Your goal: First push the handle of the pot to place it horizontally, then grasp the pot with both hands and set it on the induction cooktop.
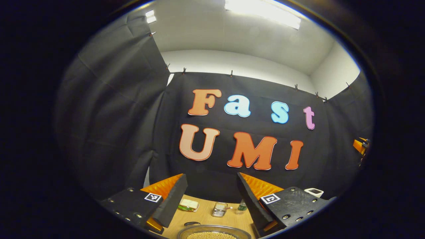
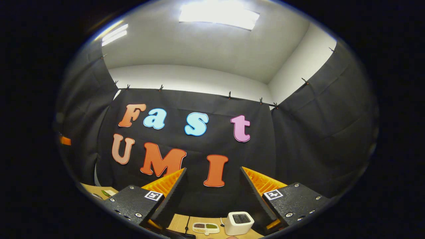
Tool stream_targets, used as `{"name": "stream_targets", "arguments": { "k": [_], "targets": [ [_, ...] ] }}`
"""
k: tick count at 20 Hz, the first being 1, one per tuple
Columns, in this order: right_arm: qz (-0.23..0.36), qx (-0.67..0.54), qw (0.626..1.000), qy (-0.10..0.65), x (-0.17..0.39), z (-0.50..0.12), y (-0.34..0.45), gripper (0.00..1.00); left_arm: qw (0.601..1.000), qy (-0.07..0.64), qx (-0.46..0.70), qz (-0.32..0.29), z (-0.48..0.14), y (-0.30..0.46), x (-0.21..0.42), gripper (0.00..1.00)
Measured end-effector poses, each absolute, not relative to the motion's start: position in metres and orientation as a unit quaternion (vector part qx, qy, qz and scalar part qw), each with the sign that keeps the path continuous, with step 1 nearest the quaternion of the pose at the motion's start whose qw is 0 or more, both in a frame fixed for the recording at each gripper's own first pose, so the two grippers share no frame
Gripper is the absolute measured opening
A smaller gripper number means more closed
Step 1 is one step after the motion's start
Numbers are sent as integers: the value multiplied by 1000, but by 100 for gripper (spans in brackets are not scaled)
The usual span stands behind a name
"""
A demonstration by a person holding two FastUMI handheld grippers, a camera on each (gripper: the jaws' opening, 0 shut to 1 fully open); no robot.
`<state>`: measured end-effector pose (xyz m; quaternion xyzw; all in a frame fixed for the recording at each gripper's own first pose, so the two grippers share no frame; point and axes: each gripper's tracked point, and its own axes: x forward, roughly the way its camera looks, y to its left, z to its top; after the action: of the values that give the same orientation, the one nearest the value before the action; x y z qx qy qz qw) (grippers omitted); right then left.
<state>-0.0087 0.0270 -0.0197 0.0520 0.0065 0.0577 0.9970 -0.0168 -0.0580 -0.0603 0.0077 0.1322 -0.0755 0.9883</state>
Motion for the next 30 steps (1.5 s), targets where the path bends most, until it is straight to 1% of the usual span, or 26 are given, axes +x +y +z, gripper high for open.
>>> {"name": "stream_targets", "arguments": {
  "k": [5,6,9,11,12,13,14,16,17,19,20,22,23,27,30],
  "targets": [
    [74,62,995,10,-22,-29,33,95,972,191,29,-133,-95,-85,-33,89],
    [75,61,995,11,-25,-31,32,95,967,208,34,-147,-107,-93,-40,92],
    [80,60,995,14,-29,-36,30,95,945,266,59,-181,-144,-100,-59,92],
    [87,57,995,12,-33,-38,31,95,928,303,68,-204,-169,-105,-74,94],
    [87,54,995,12,-34,-40,30,95,918,324,72,-215,-181,-106,-83,92],
    [85,51,995,13,-34,-42,29,95,908,344,78,-226,-194,-108,-93,78],
    [84,48,995,13,-35,-44,28,95,898,360,86,-236,-204,-108,-102,78],
    [85,43,995,14,-37,-49,30,95,873,401,99,-261,-225,-109,-123,53],
    [86,40,995,14,-38,-50,30,95,857,423,105,-276,-237,-112,-138,45],
    [89,31,995,15,-41,-55,31,95,825,463,112,-303,-255,-114,-169,30],
    [90,26,995,15,-42,-56,32,95,808,480,118,-320,-263,-116,-181,29],
    [92,16,996,14,-42,-59,35,95,787,507,131,-325,-277,-111,-202,4],
    [93,11,996,12,-45,-60,35,95,780,513,141,-331,-283,-110,-207,1],
    [97,7,995,9,-51,-62,37,95,727,556,173,-365,-304,-109,-254,2],
    [98,10,995,9,-52,-66,35,95,688,590,193,-375,-315,-102,-284,3]
  ]
}}
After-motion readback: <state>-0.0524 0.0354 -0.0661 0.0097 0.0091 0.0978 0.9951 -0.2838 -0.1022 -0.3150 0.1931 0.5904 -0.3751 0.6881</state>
